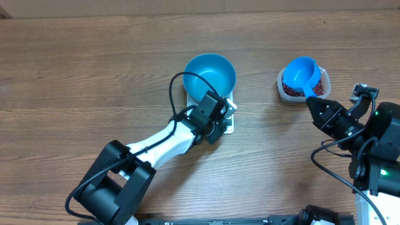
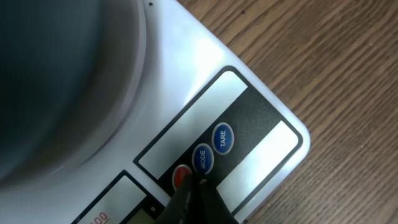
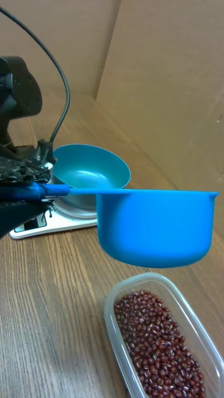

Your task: Scoop item into bowl and weigh 150g on scale

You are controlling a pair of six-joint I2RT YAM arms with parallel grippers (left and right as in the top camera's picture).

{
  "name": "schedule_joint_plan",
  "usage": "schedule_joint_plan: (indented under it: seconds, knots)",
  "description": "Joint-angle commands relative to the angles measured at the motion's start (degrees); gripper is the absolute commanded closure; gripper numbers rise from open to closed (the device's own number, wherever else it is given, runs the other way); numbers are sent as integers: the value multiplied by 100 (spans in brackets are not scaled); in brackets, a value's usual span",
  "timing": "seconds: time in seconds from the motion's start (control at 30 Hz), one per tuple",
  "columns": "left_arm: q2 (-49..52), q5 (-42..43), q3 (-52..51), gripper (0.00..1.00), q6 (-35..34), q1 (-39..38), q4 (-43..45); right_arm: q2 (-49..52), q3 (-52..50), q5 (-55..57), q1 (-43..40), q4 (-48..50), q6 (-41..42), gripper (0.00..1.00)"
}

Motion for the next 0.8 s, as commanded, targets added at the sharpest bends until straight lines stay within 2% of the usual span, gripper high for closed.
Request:
schedule_joint_plan:
  seconds: [0.0, 0.17, 0.77]
  knots:
    - [107, -175, -37, 96, 127, -11, 92, -68, 212, -42, -22, 11, -87, 96]
    - [107, -404, -37, 96, 129, -9, 116, -68, 212, -42, -22, -33, -87, 96]
    - [111, -358, -39, 96, 127, -11, 155, -68, 212, -42, -22, -105, -101, 96]
